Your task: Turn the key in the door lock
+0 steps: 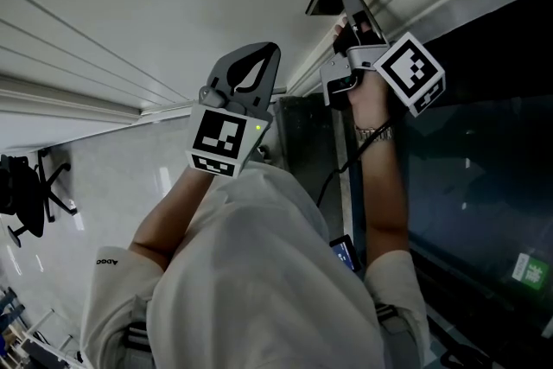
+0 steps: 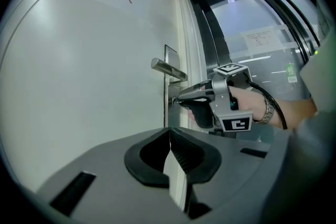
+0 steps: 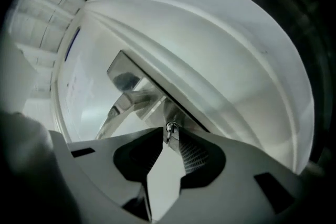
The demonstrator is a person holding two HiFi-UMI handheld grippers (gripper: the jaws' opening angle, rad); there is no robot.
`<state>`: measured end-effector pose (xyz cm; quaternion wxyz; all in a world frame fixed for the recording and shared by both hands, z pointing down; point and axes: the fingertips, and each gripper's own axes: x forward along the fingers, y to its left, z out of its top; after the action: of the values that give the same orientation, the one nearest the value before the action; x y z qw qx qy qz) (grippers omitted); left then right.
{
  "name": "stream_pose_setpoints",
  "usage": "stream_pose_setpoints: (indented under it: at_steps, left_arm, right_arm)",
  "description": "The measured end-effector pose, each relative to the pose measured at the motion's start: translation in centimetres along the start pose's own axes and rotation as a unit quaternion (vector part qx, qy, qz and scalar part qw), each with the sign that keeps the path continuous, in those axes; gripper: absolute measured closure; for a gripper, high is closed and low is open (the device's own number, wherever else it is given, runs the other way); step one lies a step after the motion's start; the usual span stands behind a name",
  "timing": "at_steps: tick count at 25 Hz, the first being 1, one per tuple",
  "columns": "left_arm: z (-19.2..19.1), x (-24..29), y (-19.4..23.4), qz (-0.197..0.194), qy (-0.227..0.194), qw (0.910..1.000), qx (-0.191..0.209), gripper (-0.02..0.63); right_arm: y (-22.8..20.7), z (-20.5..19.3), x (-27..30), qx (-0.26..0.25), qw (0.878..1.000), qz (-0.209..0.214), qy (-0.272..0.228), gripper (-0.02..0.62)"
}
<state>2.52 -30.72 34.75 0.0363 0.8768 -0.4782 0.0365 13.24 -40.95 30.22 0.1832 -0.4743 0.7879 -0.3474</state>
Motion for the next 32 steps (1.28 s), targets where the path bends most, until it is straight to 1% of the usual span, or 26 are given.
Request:
stream_pose_setpoints:
  at_steps: [1,2,3,4,5,7,8,10,12,13,14,15,16,17,20,21,22,23,24,26,27,30,31,32]
  left_arm:
    - [0.0,0.0,0.1,0.000,0.000,1.0000,0.000,0.595]
    - [0.0,-0.1,0.1,0.000,0.001,1.0000,-0.001,0.595]
    - [-0.1,-0.1,0.2,0.000,0.001,1.0000,-0.001,0.595]
    - [-0.1,-0.1,0.1,-0.001,0.001,1.0000,-0.001,0.595]
    - [-0.1,0.0,0.1,-0.002,0.001,1.0000,-0.002,0.595]
    - [-0.2,0.0,-0.2,-0.005,0.000,1.0000,-0.002,0.595]
    - [-0.2,0.1,-0.3,-0.006,0.000,1.0000,-0.002,0.595]
    - [-0.3,0.0,-0.5,-0.009,0.001,1.0000,-0.002,0.595]
    - [-0.3,-0.2,-0.5,-0.009,0.001,1.0000,-0.002,0.595]
    - [-0.3,-0.3,-0.3,-0.007,0.001,1.0000,-0.002,0.595]
    - [-0.3,-0.4,-0.2,-0.005,0.000,1.0000,-0.002,0.595]
    - [-0.3,-0.5,0.0,-0.002,0.000,1.0000,-0.003,0.595]
    - [-0.4,-0.6,0.1,0.000,0.000,1.0000,-0.003,0.595]
    - [-0.5,-0.8,0.2,0.001,0.001,1.0000,-0.004,0.595]
    - [-0.6,-1.0,0.7,0.006,0.001,1.0000,-0.005,0.595]
    - [-0.6,-1.0,0.7,0.007,0.000,1.0000,-0.005,0.595]
    - [-0.5,-1.1,0.8,0.008,0.000,1.0000,-0.006,0.595]
    - [-0.5,-1.1,0.8,0.008,-0.001,0.9999,-0.006,0.595]
    - [-0.5,-1.2,0.8,0.009,-0.001,0.9999,-0.006,0.595]
    - [-0.7,-1.2,1.0,0.011,0.001,0.9999,-0.006,0.595]
    - [-0.7,-1.3,1.2,0.013,0.002,0.9999,-0.007,0.595]
    - [-0.8,-1.6,1.7,0.019,0.003,0.9998,-0.011,0.595]
    - [-0.9,-1.6,1.8,0.020,0.003,0.9997,-0.012,0.595]
    - [-0.9,-1.6,1.8,0.020,0.003,0.9997,-0.013,0.595]
  right_arm:
    - [0.2,0.1,-0.2,-0.066,0.998,-0.010,0.001,0.510]
    - [0.5,0.3,-0.4,-0.142,0.990,-0.025,0.001,0.488]
    - [0.7,0.4,-0.7,-0.223,0.974,-0.042,0.001,0.472]
    - [1.0,0.4,-0.8,-0.303,0.951,-0.058,0.002,0.464]
    - [1.2,0.4,-0.9,-0.379,0.923,-0.074,0.005,0.460]
    - [1.7,0.0,-0.9,-0.506,0.857,-0.096,0.018,0.457]
    - [1.9,-0.3,-0.9,-0.557,0.823,-0.103,0.025,0.457]
    - [2.4,-0.9,-0.7,-0.645,0.754,-0.116,0.042,0.457]
    - [2.6,-1.4,-0.5,-0.715,0.685,-0.129,0.059,0.457]
    - [2.6,-1.7,-0.4,-0.743,0.653,-0.134,0.066,0.457]
    - [2.4,-2.0,-0.3,-0.765,0.624,-0.138,0.075,0.457]
    - [2.2,-2.4,-0.2,-0.783,0.600,-0.141,0.086,0.457]
    - [1.9,-2.7,-0.1,-0.796,0.580,-0.143,0.096,0.457]
    - [1.6,-2.9,-0.1,-0.807,0.563,-0.146,0.102,0.457]
    - [1.3,-2.5,0.2,-0.838,0.513,-0.164,0.088,0.457]
    - [1.3,-2.3,0.4,-0.843,0.503,-0.169,0.085,0.459]
    - [1.2,-2.2,0.5,-0.841,0.507,-0.171,0.083,0.471]
    - [1.2,-2.2,0.6,-0.830,0.524,-0.173,0.080,0.480]
    - [1.2,-2.1,0.6,-0.812,0.552,-0.174,0.075,0.484]
    - [1.4,-1.8,0.5,-0.767,0.614,-0.175,0.063,0.486]
    - [1.5,-1.7,0.4,-0.747,0.639,-0.175,0.056,0.486]
    - [1.6,-1.4,0.3,-0.686,0.707,-0.166,0.035,0.486]
    - [1.6,-1.4,0.4,-0.667,0.727,-0.162,0.031,0.486]
    - [1.7,-1.3,0.4,-0.652,0.740,-0.160,0.029,0.486]
